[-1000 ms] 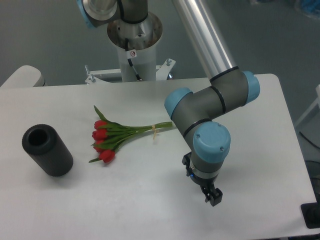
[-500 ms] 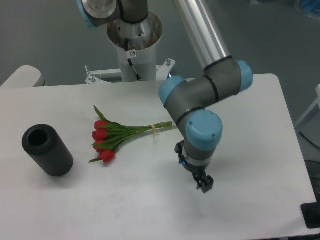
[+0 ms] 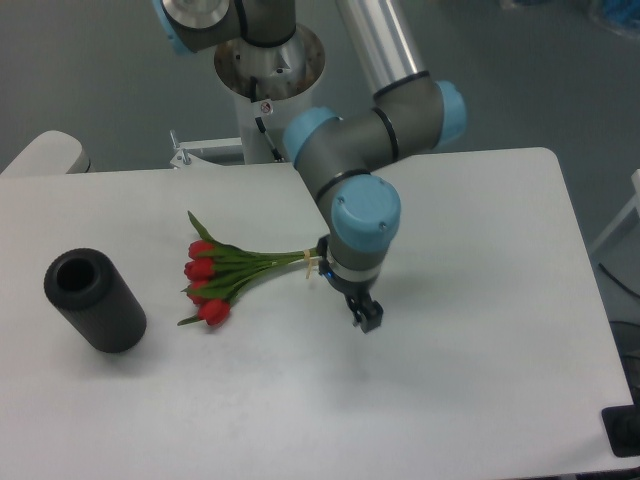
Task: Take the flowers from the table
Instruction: 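Move the gripper over the tulip stems and lower onto them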
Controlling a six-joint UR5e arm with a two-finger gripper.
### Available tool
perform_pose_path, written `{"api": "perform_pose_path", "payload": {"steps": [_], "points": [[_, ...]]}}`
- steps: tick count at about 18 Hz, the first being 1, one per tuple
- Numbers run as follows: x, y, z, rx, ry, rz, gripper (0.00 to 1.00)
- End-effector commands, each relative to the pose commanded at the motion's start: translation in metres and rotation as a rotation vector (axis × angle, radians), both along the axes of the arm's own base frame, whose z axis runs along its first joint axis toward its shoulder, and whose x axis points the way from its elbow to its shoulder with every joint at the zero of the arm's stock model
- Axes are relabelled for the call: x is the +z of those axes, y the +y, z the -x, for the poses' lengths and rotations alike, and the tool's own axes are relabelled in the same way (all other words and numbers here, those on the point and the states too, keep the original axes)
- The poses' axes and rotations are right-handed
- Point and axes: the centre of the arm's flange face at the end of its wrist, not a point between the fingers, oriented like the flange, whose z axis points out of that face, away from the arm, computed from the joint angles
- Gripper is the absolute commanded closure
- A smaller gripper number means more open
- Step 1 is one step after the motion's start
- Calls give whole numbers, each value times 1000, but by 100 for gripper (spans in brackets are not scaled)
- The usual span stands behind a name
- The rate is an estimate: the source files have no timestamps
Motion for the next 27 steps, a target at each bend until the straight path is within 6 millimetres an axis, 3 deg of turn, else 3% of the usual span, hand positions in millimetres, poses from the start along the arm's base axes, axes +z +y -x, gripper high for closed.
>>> {"api": "perform_pose_path", "payload": {"steps": [8,14,15,18,19,21,24,27], "points": [[-30,-29,-47,-55,-65,49,0],[-50,-14,-99,-45,-20,31,0],[-54,-9,-108,-39,3,13,5],[-57,-7,-114,-7,31,-8,50],[-59,-8,-115,-8,35,-1,58],[-60,-7,-116,-11,35,2,67],[-53,-3,-112,-26,45,-12,90],[-47,-2,-110,-14,55,-22,91]]}}
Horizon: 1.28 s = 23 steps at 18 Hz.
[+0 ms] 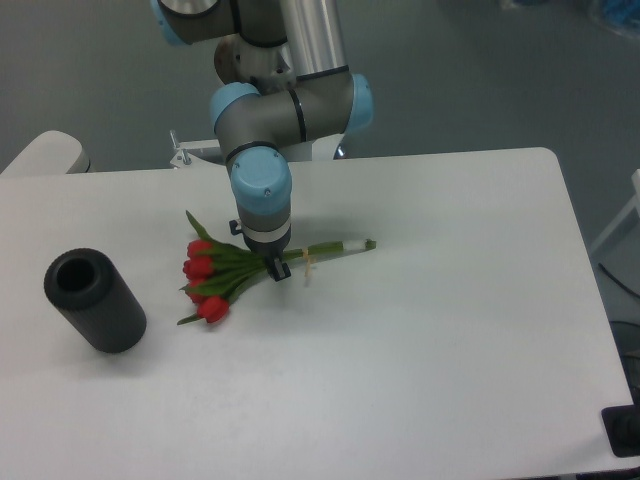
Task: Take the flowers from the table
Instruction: 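Move the gripper over the tulip stems and lower onto them, then lift the tulip bundle off the table and swing it away from the vase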
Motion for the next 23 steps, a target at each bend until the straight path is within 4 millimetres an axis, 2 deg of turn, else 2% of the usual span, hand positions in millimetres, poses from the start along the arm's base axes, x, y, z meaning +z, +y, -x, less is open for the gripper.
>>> {"api": "perform_pose_path", "payload": {"steps": [3,7,11,15,23], "points": [[14,4,19,15,21,-22,91],[41,20,42,32,59,-64,96],[60,33,76,61,71,-81,100],[68,59,101,65,61,-76,100],[70,90,145,97,88,-101,100]]}}
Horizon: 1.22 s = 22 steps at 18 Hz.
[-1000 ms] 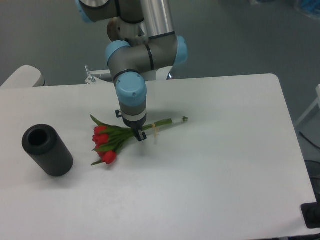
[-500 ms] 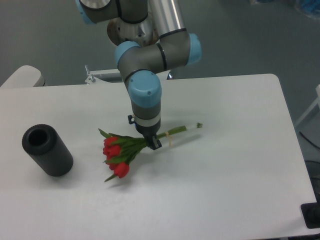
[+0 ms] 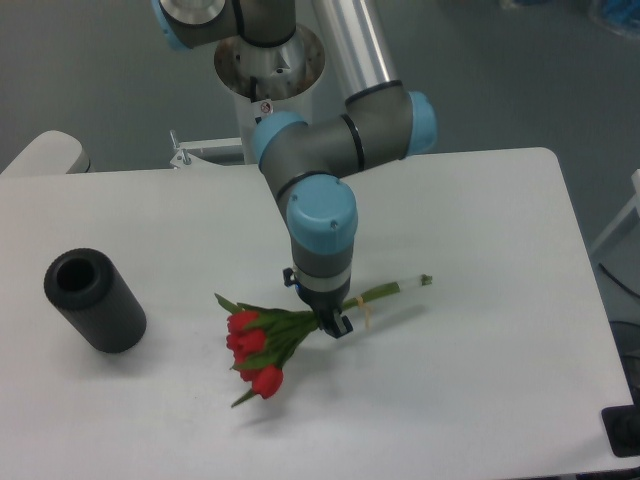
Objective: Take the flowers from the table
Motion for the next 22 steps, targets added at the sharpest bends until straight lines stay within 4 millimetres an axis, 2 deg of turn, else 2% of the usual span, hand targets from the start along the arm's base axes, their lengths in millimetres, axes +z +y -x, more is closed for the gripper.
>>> {"api": "perform_pose_path", "payload": {"steps": [7,10,15,22], "points": [[2,27,29,30,-34,42,100],[1,28,31,31,-32,40,100],[-1,19,46,51,-31,38,100],[-2,19,47,54,-29,38,100]]}}
